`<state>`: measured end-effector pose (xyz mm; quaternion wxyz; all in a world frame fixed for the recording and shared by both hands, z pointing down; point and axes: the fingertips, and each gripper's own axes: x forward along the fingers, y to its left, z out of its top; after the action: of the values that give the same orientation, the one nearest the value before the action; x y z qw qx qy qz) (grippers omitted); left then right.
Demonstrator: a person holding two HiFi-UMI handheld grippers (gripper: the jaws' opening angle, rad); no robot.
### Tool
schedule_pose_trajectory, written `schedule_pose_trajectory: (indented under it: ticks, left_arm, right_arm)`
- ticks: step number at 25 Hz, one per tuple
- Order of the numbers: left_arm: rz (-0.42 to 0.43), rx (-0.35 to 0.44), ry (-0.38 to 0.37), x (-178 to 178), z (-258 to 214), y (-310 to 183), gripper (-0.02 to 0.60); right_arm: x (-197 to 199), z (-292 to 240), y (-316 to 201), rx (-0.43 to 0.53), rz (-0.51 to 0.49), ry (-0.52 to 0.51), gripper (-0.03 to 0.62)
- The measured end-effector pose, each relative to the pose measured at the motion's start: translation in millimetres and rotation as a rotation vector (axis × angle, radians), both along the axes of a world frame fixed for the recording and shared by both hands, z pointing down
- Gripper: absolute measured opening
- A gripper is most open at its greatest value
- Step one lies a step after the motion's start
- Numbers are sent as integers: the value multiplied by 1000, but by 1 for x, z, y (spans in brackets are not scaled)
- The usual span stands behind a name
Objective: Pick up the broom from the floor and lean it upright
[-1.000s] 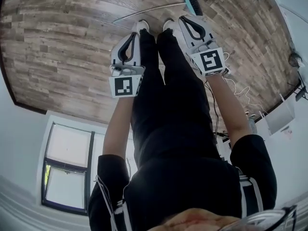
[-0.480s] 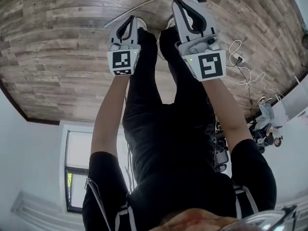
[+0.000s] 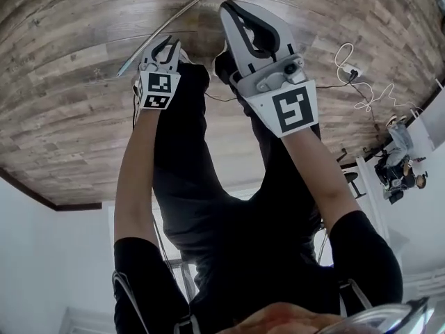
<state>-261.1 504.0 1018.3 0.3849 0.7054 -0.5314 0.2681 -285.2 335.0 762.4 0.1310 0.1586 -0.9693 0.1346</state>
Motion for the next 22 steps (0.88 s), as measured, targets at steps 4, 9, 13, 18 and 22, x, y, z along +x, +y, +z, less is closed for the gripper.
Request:
schedule_pose_trajectory:
  ticks: [4, 9, 13, 18, 22]
  left_arm:
    - [91, -96, -25, 6, 85, 8, 106]
    - [141, -195, -87, -8, 160, 20, 127]
    - [213, -259, -124, -15, 212, 33, 137]
    - [223, -308, -127, 2, 265, 48, 137]
    - [333, -339, -205, -1, 290, 51, 138]
  right_arm:
    - [24, 32, -5, -34, 45, 1, 18]
    - [35, 55, -19, -56, 72, -15, 18]
    - [34, 69, -19, -49, 54, -33, 18]
    - [39, 95, -7, -59, -22, 3, 18]
    - [37, 104, -16, -73, -1, 11, 18]
